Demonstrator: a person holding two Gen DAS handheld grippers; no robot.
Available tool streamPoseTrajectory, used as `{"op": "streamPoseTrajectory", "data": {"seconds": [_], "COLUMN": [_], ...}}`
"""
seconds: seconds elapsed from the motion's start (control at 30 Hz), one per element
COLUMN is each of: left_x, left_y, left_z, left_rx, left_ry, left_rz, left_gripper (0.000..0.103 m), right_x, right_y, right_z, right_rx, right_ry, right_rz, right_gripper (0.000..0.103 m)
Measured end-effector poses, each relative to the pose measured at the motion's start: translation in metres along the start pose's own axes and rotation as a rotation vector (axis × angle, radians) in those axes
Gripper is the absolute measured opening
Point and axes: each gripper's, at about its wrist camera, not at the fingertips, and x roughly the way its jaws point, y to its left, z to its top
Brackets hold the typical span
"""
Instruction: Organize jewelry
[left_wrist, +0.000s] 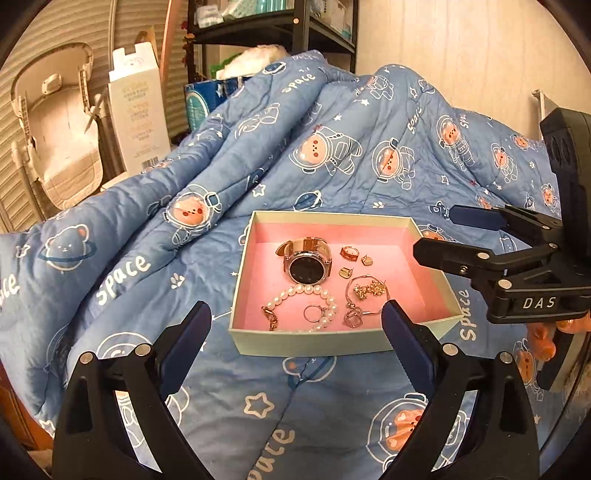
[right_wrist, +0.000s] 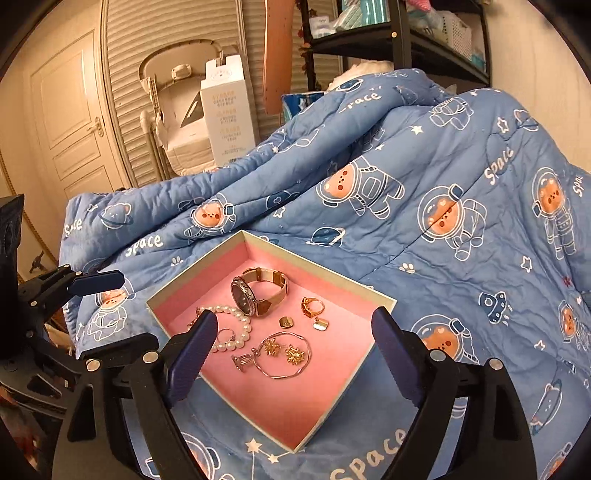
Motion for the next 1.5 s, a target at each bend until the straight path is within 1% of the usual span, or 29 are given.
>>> {"op": "streamPoseTrajectory", "data": {"seconds": [0.13, 0.27, 0.5, 0.6, 0.7, 0.8, 0.87, 0.93, 1.03, 1.2, 1.5], "left_x": [-0.025, -0.052, -0.111, -0.131, -0.149, -0.163, -0.17, -0.176, -0.186, -0.197, -0.198], "left_y": [0.0, 0.002, -0.002, -0.009, -0.016, -0.025, -0.031, -0.036, -0.044, -0.046, -0.051], "left_z": [-0.022, -0.046, -0.073, -0.082, -0.094, -0.106, -0.116, -0.125, -0.134, -0.136, -0.135], "left_rx": [-0.013, -0.061, -0.139, -0.164, -0.185, -0.198, -0.208, -0.217, -0.198, -0.209, -0.199], "left_ry": [-0.047, -0.09, -0.184, -0.228, -0.274, -0.306, -0.313, -0.311, -0.332, -0.373, -0.376], "left_rz": [0.032, 0.08, 0.14, 0.151, 0.155, 0.16, 0.15, 0.145, 0.159, 0.18, 0.174], "left_gripper": [0.092, 0.092, 0.093, 0.095, 0.096, 0.096, 0.096, 0.096, 0.096, 0.096, 0.096], "right_x": [-0.029, -0.062, -0.122, -0.142, -0.162, -0.179, -0.188, -0.194, -0.201, -0.207, -0.212], "right_y": [0.007, 0.017, 0.045, 0.056, 0.063, 0.072, 0.076, 0.077, 0.077, 0.08, 0.084], "right_z": [-0.024, -0.049, -0.087, -0.098, -0.108, -0.119, -0.126, -0.133, -0.142, -0.149, -0.151], "right_rx": [0.02, 0.047, 0.04, 0.029, 0.051, 0.036, 0.037, 0.048, 0.08, 0.097, 0.092], "right_ry": [-0.063, -0.121, -0.199, -0.23, -0.255, -0.292, -0.305, -0.311, -0.317, -0.344, -0.37], "right_rz": [-0.053, -0.12, -0.191, -0.228, -0.248, -0.29, -0.312, -0.315, -0.326, -0.323, -0.328], "right_gripper": [0.088, 0.092, 0.095, 0.096, 0.096, 0.096, 0.096, 0.096, 0.096, 0.096, 0.096]}}
